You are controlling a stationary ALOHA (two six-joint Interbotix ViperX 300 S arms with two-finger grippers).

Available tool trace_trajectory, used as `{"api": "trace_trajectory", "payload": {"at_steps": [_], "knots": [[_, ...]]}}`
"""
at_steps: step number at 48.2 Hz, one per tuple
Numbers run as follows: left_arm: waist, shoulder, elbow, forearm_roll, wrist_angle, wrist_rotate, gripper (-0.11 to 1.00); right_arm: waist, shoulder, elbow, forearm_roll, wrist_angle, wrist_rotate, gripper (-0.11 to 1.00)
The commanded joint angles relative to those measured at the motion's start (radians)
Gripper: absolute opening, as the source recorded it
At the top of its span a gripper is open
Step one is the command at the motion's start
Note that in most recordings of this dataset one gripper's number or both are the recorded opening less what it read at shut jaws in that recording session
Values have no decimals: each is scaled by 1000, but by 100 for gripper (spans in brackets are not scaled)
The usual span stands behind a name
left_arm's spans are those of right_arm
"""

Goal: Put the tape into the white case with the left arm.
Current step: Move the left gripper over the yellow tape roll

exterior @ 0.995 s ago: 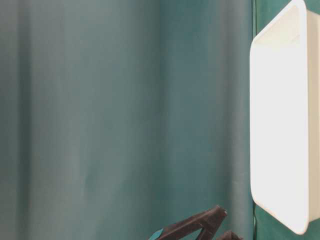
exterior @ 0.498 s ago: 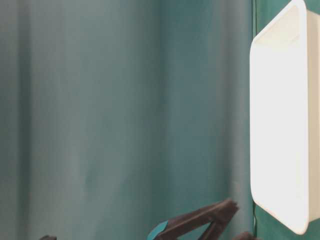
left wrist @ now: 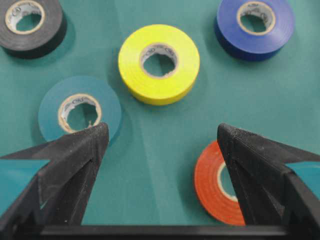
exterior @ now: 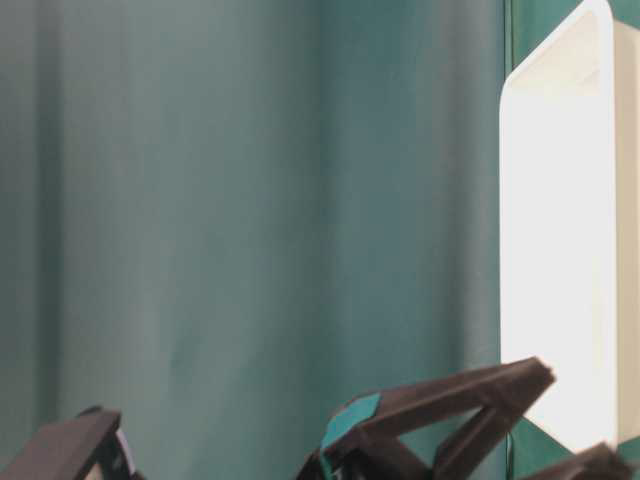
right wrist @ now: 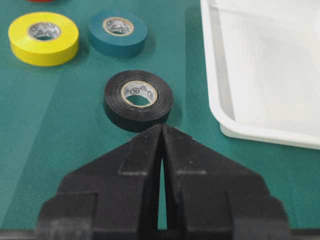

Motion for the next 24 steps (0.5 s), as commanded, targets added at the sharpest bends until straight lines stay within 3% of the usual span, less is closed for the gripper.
{"api": "trace_trajectory", "payload": {"at_steps": [1,12,24], "knots": [[-2,6,-37,0,-3,2,99,0,5,-9,-2,-8,0,-9],[12,81,-94,2,-3,8,99,-2,5,-9,-2,-9,2,-9],[18,176,-179,2,8,69,98,0,5,-8,-2,-9,2,-9]]}}
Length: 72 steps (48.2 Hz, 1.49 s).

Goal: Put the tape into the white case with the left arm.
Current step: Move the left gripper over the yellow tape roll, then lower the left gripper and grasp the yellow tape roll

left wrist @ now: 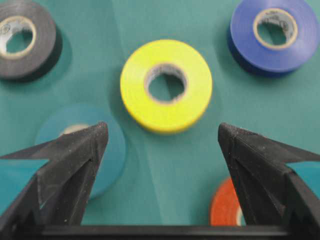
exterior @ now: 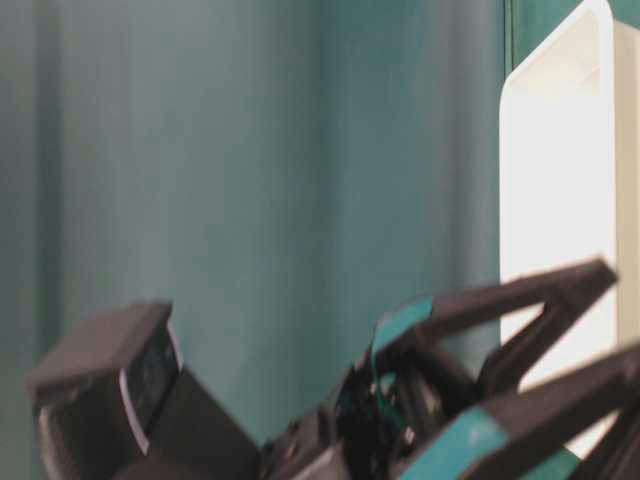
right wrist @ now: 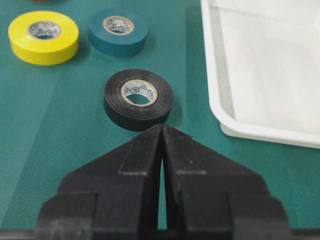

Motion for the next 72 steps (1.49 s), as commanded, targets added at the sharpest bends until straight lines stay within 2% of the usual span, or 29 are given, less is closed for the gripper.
{"api": "trace_trajectory", "payload": {"at_steps": [1,7,36,72], "knots": [[11,11,-49,2,5,12,98,-2,5,-9,-2,-11,2,-9],[31,57,-84,2,20,35,98,-2,5,-6,-2,-12,2,-9],[46,224,-215,2,31,43,98,0,3,2,-2,-23,2,-9],[72,344,-282,2,81,43,98,-2,3,3,-2,-23,2,-9]]}}
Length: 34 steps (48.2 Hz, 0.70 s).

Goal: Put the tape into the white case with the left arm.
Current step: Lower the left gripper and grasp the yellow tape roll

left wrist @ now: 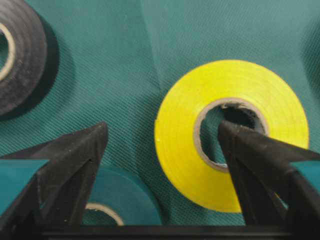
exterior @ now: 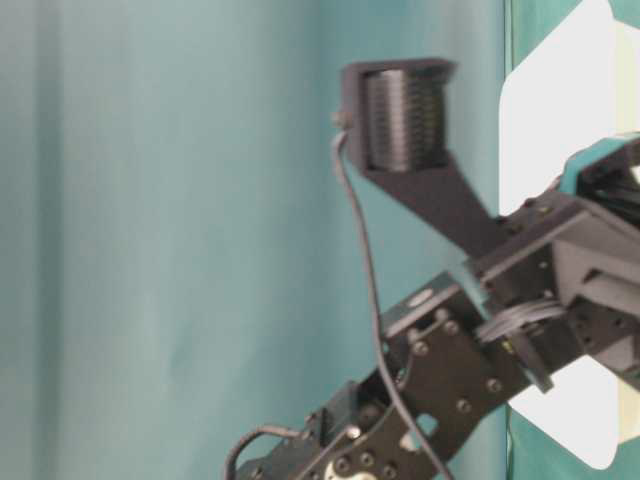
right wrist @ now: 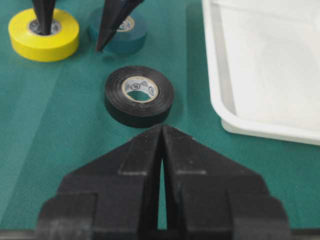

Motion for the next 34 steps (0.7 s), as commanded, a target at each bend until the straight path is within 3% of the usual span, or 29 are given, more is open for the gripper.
{"api": "trace_trajectory", "payload": {"at_steps": [1,20,23,32,34], "knots": [[11,-12,-21,2,2,3,98,-2,5,-11,-2,-11,2,-9],[15,-9,-28,3,2,32,93,-2,5,-11,-2,-11,2,-9],[11,-8,-26,3,3,64,83,-2,5,-9,-2,-9,2,-9],[-5,-9,-28,3,12,137,30,-2,6,-11,-2,-9,2,-9],[-5,-9,-28,3,14,143,27,-2,6,-11,-2,-9,2,-9]]}}
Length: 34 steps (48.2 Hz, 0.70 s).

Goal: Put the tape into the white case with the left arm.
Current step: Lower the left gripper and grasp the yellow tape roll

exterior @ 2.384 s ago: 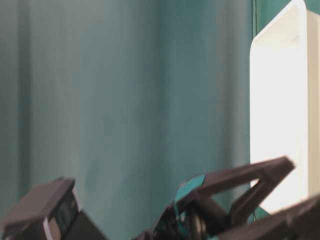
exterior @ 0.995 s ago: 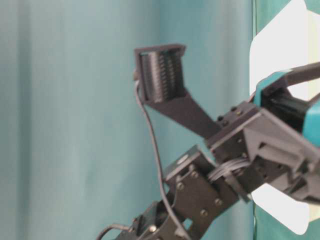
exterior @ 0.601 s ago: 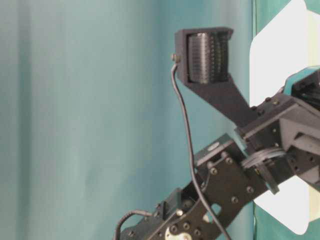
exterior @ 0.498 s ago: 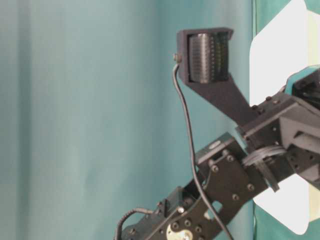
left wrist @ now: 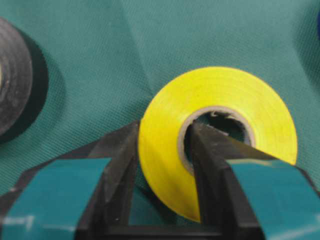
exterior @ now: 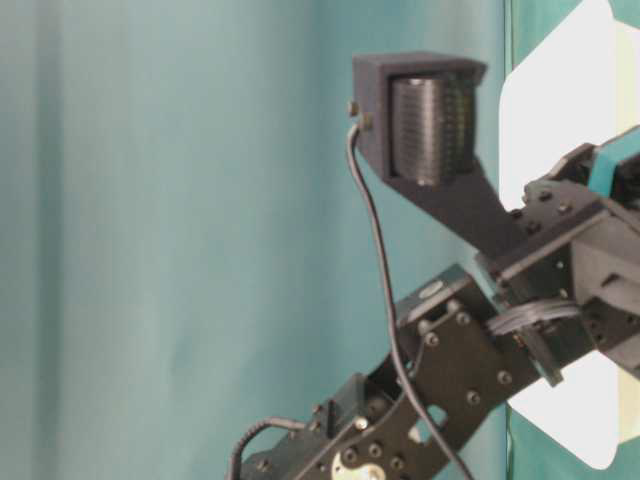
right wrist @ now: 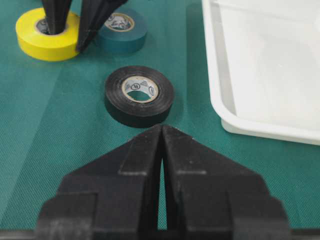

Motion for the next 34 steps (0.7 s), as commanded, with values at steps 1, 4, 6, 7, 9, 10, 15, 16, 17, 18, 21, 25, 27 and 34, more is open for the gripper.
{"api": "trace_trajectory", "payload": {"at_steps": [1,4,6,7,9,10,15,16,17,18,21,25,27,34], "knots": [[-5,-18,-17,3,3,11,27,0,6,-9,-2,-9,2,-9],[-3,-18,-17,3,3,11,27,0,5,-9,-2,-9,2,-9],[-3,-20,-15,3,3,11,27,-2,5,-9,-2,-11,2,-9],[-5,-20,-15,3,3,11,27,0,6,-9,-2,-11,2,-9],[-5,-25,-15,3,3,9,27,-2,6,-9,-2,-12,2,-9],[-5,-26,-15,3,3,9,27,-2,6,-9,-2,-12,2,-9],[-8,-44,-12,2,3,8,27,-2,5,-6,-2,-15,2,-9],[-8,-49,-12,2,3,8,27,0,5,-6,-2,-15,2,-9],[-11,-57,-11,2,3,8,27,0,6,-6,-2,-17,2,-9],[-11,-63,-11,0,3,8,27,0,5,-5,-2,-17,2,-9],[-15,-83,-9,2,3,6,27,0,5,-5,-2,-17,2,-9],[-23,-115,-8,0,6,6,27,0,6,-5,-2,-17,2,-9],[-26,-127,-8,0,11,6,27,0,6,-5,-2,-18,2,-9],[-34,-172,-8,0,52,6,27,0,5,-5,-2,-18,2,-9]]}}
